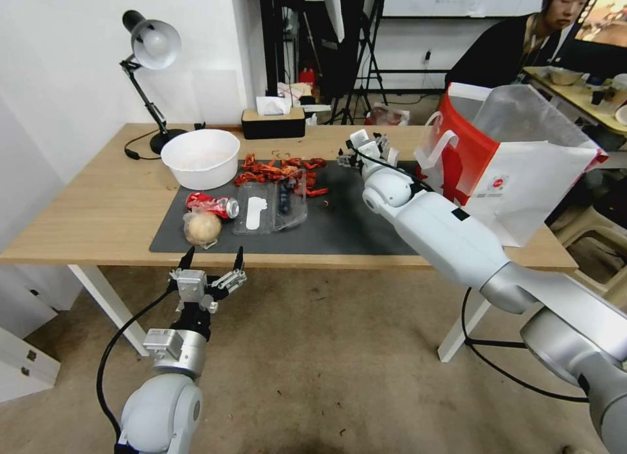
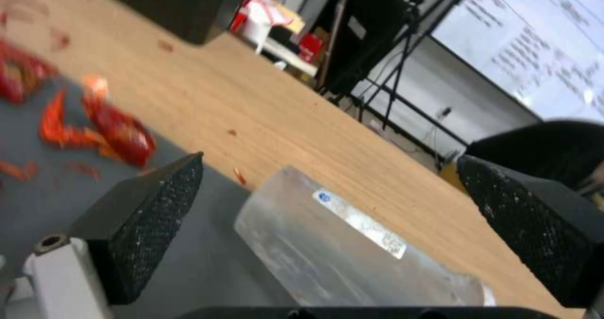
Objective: Pick up the trash from the table and place it into the takeout bag.
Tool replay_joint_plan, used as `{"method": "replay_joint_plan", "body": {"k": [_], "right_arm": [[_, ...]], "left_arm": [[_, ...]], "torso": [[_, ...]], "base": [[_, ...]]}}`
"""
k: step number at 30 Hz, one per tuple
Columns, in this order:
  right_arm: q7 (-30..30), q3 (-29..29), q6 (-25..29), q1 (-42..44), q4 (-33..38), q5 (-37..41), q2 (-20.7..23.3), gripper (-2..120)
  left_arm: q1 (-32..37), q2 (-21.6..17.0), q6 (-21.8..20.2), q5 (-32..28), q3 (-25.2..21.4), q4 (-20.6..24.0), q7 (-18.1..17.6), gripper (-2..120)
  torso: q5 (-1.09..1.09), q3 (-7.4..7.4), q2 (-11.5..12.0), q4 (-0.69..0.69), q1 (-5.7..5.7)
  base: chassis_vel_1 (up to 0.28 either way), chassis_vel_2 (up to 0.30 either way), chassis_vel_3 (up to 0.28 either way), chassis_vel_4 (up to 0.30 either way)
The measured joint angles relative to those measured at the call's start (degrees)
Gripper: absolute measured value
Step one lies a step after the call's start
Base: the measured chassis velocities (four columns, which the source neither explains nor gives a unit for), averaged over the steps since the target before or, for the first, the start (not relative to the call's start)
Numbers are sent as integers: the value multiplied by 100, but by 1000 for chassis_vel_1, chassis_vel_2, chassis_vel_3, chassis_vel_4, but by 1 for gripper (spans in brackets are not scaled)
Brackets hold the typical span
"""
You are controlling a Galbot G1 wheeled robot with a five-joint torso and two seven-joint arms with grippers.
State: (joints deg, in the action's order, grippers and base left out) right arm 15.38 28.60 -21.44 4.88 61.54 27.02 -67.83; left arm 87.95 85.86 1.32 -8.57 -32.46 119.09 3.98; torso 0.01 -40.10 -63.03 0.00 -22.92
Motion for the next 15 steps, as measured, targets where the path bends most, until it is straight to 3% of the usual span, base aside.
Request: {"method": "replay_joint_plan", "body": {"k": [4,15], "right_arm": [[-574,325,4,-360,-406,-544,10,100],[-1222,774,-641,-886,-641,-1020,-55,100]], "left_arm": [[-14,10,0,10,27,-26,2,100],[-39,12,25,23,30,-42,5,100]], "torso": [[-1,0,0,0,0],[-1,0,0,0,0]], "base": [[0,0,0,0],[0,0,0,0]]}}
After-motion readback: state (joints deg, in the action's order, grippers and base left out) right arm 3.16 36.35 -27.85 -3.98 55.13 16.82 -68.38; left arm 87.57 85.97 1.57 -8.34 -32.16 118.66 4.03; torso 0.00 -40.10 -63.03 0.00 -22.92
